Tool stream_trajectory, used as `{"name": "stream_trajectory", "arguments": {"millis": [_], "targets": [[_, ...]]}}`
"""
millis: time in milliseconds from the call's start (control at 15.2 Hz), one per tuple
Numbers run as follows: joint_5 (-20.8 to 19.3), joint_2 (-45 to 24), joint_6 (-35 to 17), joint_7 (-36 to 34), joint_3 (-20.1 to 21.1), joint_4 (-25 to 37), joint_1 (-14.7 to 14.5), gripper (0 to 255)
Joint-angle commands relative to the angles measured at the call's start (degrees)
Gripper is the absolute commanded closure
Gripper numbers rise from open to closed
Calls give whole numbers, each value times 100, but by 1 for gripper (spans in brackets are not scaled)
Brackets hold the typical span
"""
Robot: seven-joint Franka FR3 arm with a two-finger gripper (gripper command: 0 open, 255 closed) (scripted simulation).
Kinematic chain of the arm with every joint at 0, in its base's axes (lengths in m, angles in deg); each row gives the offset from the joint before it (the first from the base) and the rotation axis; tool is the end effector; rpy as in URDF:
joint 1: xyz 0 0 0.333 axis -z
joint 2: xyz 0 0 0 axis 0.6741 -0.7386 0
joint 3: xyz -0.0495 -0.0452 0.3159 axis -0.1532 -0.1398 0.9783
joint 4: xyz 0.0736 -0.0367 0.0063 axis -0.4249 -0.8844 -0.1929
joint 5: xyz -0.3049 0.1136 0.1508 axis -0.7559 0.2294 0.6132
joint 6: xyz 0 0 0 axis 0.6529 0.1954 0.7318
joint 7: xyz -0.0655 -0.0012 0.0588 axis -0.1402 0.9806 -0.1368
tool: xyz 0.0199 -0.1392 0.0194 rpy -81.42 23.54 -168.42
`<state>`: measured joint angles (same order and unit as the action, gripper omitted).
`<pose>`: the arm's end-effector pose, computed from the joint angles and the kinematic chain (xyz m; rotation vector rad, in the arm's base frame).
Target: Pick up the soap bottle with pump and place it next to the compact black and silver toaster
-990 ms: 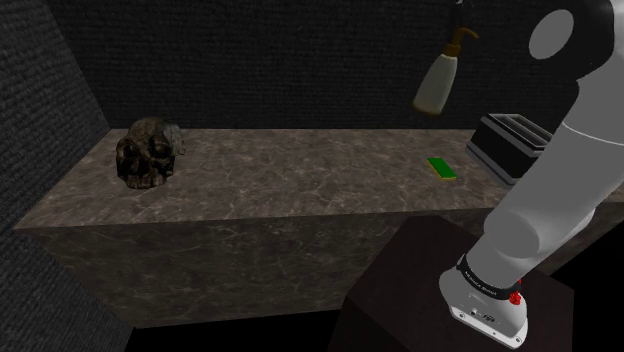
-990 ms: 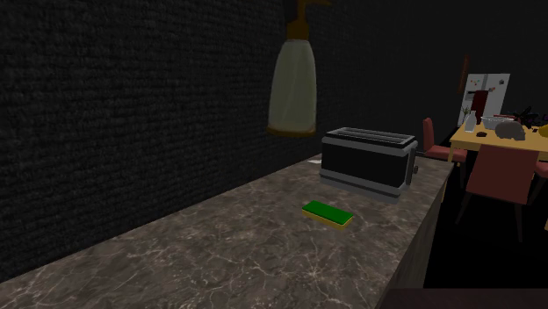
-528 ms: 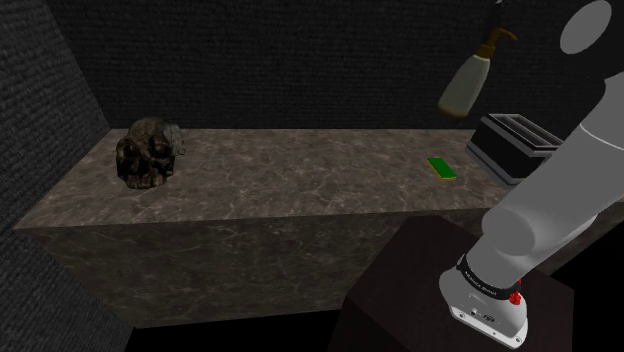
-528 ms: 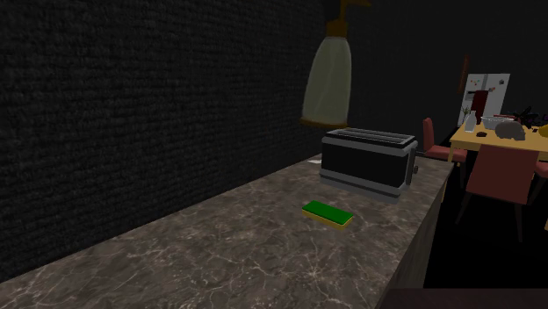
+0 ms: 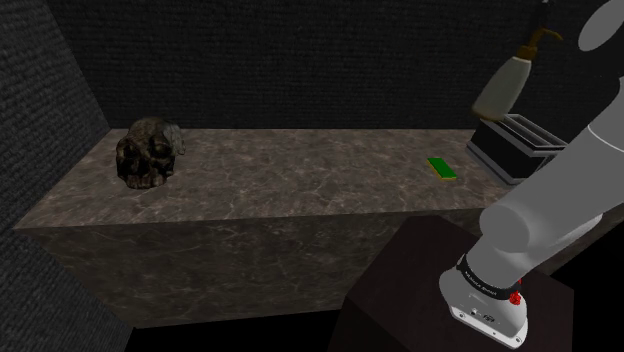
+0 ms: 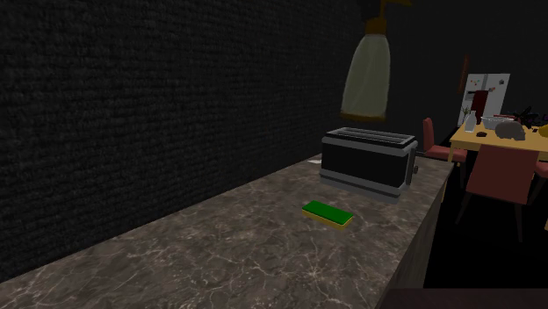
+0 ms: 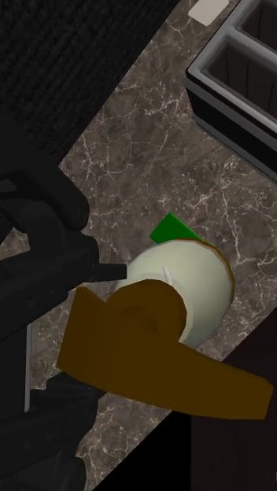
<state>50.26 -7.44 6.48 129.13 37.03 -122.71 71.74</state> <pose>0.1971 -0.4029 0.7008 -3.1058 -0.0312 0.0574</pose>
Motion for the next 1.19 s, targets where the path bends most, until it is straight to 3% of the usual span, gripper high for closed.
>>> {"name": "stream_trajectory", "arguments": {"millis": [0, 396, 726, 1122], "targets": [[-71, 80, 23, 313, -154, -31, 128, 255], [-66, -76, 159, 1305, -725, 280, 534, 255], [227, -573, 329, 2377, -1352, 859, 1069, 255], [-152, -17, -280, 2063, -1134, -163, 890, 255]]}}
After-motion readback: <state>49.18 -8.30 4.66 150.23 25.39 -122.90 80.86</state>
